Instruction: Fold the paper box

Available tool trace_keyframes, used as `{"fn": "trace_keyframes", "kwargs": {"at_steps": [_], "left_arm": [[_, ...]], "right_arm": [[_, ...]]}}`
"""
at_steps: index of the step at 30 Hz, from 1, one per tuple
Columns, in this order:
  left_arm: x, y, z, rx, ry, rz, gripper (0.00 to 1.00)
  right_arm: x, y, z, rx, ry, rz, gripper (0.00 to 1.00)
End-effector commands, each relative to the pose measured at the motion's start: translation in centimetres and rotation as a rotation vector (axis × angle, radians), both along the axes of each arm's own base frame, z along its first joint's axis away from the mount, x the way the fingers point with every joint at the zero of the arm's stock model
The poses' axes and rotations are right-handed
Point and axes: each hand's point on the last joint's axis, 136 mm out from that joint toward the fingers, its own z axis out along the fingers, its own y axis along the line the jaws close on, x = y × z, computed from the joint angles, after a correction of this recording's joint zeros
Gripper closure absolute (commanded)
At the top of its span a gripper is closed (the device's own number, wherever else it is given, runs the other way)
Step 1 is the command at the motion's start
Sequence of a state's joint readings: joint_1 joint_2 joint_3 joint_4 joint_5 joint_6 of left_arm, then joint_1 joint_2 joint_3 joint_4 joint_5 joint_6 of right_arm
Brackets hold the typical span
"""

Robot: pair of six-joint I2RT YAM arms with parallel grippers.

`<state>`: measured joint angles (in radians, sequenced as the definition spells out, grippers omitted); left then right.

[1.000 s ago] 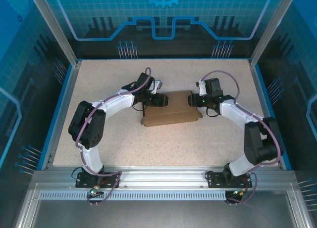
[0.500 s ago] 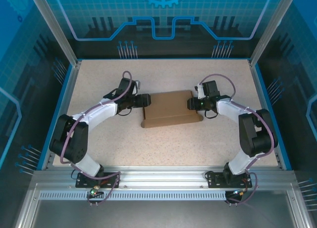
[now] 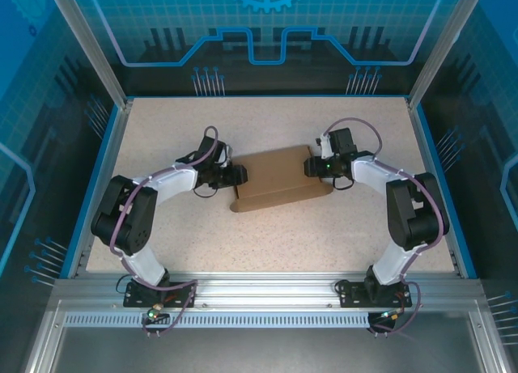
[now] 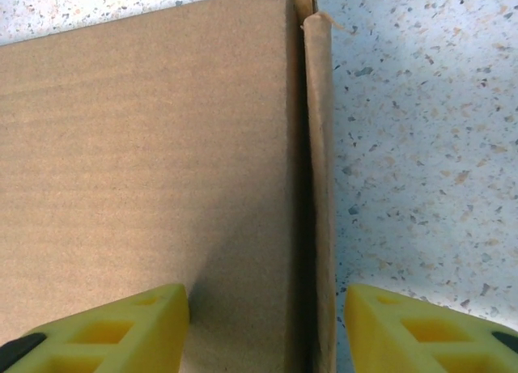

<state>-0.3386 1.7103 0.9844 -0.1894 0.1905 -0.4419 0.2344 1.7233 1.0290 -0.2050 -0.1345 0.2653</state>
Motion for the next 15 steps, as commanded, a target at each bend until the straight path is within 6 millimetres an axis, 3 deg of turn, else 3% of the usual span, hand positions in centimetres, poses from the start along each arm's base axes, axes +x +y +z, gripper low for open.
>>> {"fn": "trace_keyframes", "kwargs": {"at_steps": [1,6,15], "left_arm": [[-1.7,-0.2,-2.0,0.002,0.065,-0.019,0.37],[-2.2,0.3,-2.8,0.097,0.066,-0.033,0.41],[-0.6,-0.1,0.9,0.115,-0.064,-0.025,0.32]], "right_arm": [[-0.8,0.0,-1.8,0.014,0.077,0.006,0.46],[0.0,0.2,-1.4,0.012,0.075,0.01,0.46],[2.6,0.1,2.5,-0.012,0.0,0.021,0.45]]}}
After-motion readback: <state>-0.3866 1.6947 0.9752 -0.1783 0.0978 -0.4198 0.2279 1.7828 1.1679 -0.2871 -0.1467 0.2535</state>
